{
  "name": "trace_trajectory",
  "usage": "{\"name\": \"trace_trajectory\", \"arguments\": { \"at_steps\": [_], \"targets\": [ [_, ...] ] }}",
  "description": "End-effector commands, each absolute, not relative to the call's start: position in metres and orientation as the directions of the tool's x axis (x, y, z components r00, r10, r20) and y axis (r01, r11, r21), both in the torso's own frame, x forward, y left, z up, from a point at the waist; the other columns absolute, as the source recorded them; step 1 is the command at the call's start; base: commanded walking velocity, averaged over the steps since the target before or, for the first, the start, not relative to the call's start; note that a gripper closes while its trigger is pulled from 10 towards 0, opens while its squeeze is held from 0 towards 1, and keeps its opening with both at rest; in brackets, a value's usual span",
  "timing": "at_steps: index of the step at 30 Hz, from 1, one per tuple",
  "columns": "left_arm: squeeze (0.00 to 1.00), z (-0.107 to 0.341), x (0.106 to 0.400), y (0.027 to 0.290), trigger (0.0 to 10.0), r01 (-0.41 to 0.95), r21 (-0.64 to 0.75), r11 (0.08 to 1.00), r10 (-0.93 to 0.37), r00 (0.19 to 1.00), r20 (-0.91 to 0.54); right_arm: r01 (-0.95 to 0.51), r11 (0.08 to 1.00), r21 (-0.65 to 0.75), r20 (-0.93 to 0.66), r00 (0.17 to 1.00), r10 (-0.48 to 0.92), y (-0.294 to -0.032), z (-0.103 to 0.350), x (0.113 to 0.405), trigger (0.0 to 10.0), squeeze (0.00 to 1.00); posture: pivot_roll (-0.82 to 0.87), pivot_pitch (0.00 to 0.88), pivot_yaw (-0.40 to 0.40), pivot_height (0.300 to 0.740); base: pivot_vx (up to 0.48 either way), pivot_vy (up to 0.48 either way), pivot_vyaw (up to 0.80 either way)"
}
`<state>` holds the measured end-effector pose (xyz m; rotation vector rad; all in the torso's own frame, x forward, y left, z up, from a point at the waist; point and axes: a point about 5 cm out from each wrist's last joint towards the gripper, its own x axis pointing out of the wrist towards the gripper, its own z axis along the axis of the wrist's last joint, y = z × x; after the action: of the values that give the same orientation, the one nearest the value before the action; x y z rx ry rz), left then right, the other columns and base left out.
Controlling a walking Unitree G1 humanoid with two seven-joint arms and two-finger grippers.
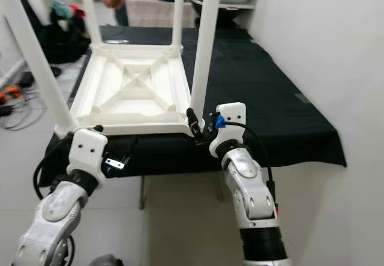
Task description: Building children table
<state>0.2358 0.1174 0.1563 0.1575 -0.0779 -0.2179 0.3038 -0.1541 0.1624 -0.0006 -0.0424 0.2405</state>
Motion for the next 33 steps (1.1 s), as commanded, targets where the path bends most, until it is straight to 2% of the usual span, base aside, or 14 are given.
{"name": "trace_trajectory", "arguments": {
  "at_steps": [1,4,12,15,20,24,25,27,28,30,33],
  "targets": [
    [0.0,0.156,0.237,0.116,10.0,0.211,0.172,0.962,-0.223,0.973,0.056,-0.22,0.975,-0.009,0.052,0.974,0.221,-0.157,0.163,0.305,10.0,0.0,0.04,0.033,-0.047,0.74,0.244,-0.409,0.0],
    [0.0,0.157,0.238,0.116,10.0,0.19,0.146,0.971,-0.2,0.978,0.061,-0.222,0.975,-0.011,0.05,0.974,0.222,-0.158,0.163,0.307,10.0,0.0,0.04,0.033,-0.048,0.74,0.315,-0.274,0.0],
    [0.0,0.159,0.24,0.121,10.0,0.165,0.095,0.982,-0.173,0.982,0.076,-0.246,0.967,-0.068,0.081,0.964,0.252,-0.155,0.17,0.309,10.0,0.0,0.04,0.044,-0.047,0.74,0.0,0.0,0.0],
    [0.0,0.161,0.239,0.123,10.0,0.161,0.088,0.983,-0.168,0.982,0.083,-0.233,0.954,-0.191,0.178,0.947,0.267,-0.152,0.194,0.315,10.0,0.0,0.03,0.053,-0.049,0.74,0.0,0.0,0.0],
    [0.0,0.163,0.239,0.12,10.0,0.165,0.085,0.983,-0.172,0.981,0.089,-0.19,0.942,-0.277,0.228,0.939,0.257,-0.151,0.219,0.326,10.0,0.0,0.03,0.066,-0.051,0.74,0.0,0.0,0.0],
    [0.0,0.164,0.239,0.119,10.0,0.162,0.078,0.984,-0.17,0.981,0.096,-0.172,0.985,-0.013,0.25,0.953,0.17,-0.16,0.243,0.342,10.0,0.0,0.03,0.072,-0.054,0.74,0.0,0.0,0.0],
    [0.0,0.164,0.239,0.119,10.0,0.162,0.078,0.984,-0.17,0.981,0.096,-0.172,0.985,-0.013,0.25,0.953,0.17,-0.16,0.243,0.342,10.0,0.0,0.03,0.072,-0.054,0.74,0.0,0.0,0.0],
    [0.0,0.164,0.239,0.12,10.0,0.163,0.089,0.983,-0.171,0.981,0.095,-0.213,0.964,0.157,0.384,0.913,0.139,-0.168,0.283,0.349,10.0,0.0,0.03,0.071,-0.055,0.74,0.0,0.0,0.0],
    [0.0,0.164,0.239,0.12,10.0,0.163,0.089,0.983,-0.171,0.981,0.095,-0.213,0.964,0.157,0.384,0.913,0.139,-0.168,0.283,0.349,10.0,0.0,0.03,0.071,-0.055,0.74,0.0,0.0,0.0],
    [0.0,0.165,0.239,0.12,10.0,0.162,0.094,0.982,-0.171,0.981,0.095,-0.25,0.942,0.225,0.468,0.875,0.12,-0.171,0.313,0.354,10.0,0.0,0.03,0.07,-0.053,0.74,0.0,0.0,0.0],
    [0.0,0.166,0.239,0.121,10.0,0.161,0.094,0.982,-0.17,0.981,0.096,-0.258,0.938,0.23,0.486,0.866,0.119,-0.172,0.321,0.355,10.0,0.0,0.03,0.07,-0.053,0.74,0.0,0.0,0.0]
  ]
}}
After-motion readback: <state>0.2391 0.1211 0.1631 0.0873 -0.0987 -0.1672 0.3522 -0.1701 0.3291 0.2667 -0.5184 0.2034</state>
